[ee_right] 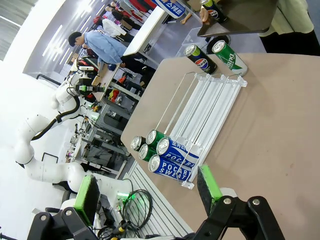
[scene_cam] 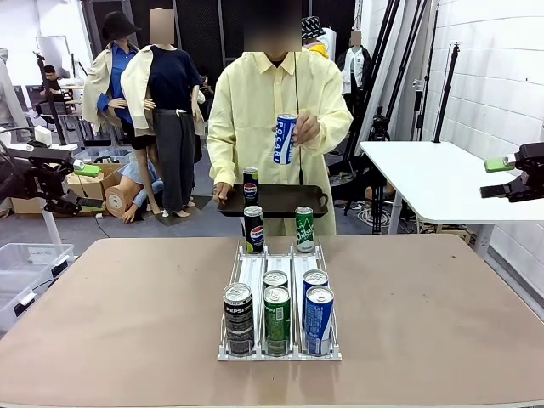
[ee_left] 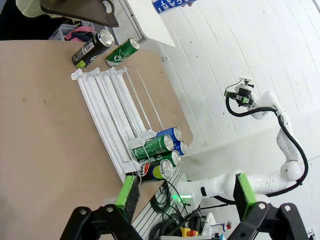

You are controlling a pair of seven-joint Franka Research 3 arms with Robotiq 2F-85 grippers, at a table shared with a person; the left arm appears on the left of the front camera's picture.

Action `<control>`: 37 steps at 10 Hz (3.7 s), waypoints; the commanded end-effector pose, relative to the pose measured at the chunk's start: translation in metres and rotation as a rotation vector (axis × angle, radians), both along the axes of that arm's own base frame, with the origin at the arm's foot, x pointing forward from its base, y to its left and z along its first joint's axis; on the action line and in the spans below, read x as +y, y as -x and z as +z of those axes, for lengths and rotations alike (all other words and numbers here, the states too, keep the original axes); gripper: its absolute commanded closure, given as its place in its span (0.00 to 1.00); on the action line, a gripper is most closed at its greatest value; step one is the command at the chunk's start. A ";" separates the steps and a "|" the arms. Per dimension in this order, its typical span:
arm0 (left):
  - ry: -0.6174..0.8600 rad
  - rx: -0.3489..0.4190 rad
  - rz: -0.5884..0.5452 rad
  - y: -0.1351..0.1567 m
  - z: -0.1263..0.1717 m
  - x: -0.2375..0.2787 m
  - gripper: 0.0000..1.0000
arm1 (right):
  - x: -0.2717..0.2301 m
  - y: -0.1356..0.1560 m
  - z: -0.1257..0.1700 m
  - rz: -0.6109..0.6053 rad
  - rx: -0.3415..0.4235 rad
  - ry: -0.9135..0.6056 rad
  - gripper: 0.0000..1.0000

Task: Retrieve and hand over the desired beverage to the person.
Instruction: Pick up another can of the same type that the person held from the Automatic Can Dispenser.

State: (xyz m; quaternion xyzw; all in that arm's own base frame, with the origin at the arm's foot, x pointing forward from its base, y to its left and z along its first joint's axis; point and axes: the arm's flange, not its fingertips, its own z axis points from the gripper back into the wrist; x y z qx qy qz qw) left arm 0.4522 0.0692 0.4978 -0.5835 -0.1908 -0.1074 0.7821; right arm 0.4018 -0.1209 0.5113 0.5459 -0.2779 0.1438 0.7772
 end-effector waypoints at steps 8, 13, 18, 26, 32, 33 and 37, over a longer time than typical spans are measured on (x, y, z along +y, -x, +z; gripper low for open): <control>0.000 -0.002 0.007 0.000 0.000 0.001 0.00 | 0.002 0.001 -0.001 0.006 -0.007 0.001 0.00; 0.000 -0.002 0.007 0.000 0.000 0.001 0.00 | 0.002 0.001 -0.001 0.006 -0.007 0.001 0.00; 0.000 -0.002 0.007 0.000 0.000 0.001 0.00 | 0.002 0.001 -0.001 0.006 -0.007 0.001 0.00; 0.000 -0.002 0.007 0.000 0.000 0.001 0.00 | 0.002 0.001 -0.001 0.006 -0.007 0.001 0.00; 0.000 -0.002 0.007 0.000 0.000 0.001 0.00 | 0.002 0.001 -0.001 0.006 -0.007 0.001 0.00; 0.000 -0.002 0.007 0.000 0.000 0.001 0.00 | 0.002 0.001 -0.001 0.006 -0.007 0.001 0.00; 0.000 -0.002 0.007 0.000 0.000 0.001 0.00 | 0.002 0.001 -0.001 0.006 -0.007 0.001 0.00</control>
